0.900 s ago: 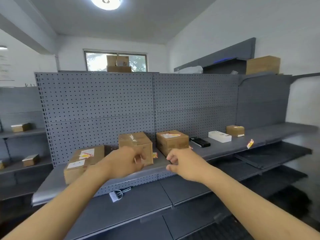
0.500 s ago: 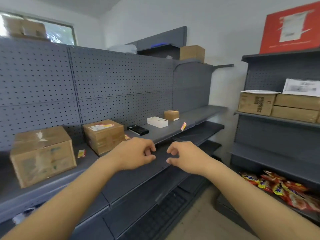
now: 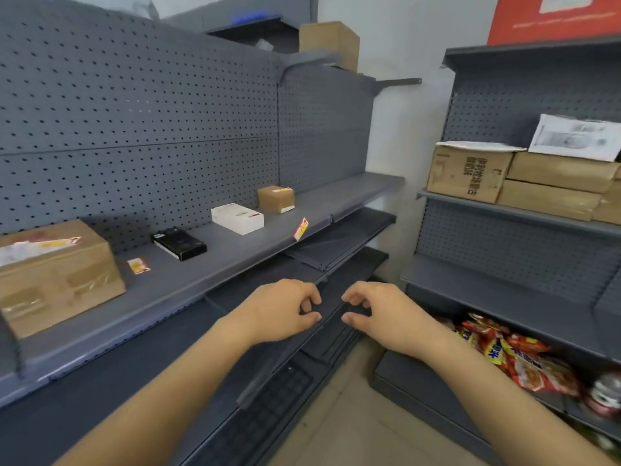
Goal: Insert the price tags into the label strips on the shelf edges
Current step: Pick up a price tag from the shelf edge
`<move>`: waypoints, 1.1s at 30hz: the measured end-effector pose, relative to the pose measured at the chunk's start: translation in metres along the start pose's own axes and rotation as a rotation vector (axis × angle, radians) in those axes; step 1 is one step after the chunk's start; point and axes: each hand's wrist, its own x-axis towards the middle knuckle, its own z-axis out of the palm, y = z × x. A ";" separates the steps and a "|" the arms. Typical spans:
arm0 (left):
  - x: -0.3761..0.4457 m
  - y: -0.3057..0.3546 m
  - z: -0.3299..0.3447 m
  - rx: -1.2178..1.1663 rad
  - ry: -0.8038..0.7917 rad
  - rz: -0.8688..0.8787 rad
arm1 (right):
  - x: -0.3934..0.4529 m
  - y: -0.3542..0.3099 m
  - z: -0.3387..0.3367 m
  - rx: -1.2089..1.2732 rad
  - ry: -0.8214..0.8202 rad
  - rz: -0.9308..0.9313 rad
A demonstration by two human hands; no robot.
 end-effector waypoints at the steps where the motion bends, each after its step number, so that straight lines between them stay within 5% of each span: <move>1: 0.017 -0.005 0.005 -0.002 -0.007 -0.007 | 0.013 0.012 0.001 0.009 -0.003 -0.002; 19: 0.327 -0.147 0.063 -0.048 0.024 -0.262 | 0.325 0.203 0.038 0.105 -0.156 -0.084; 33: 0.438 -0.209 0.045 0.011 0.181 -0.730 | 0.577 0.224 0.066 0.114 -0.330 -0.637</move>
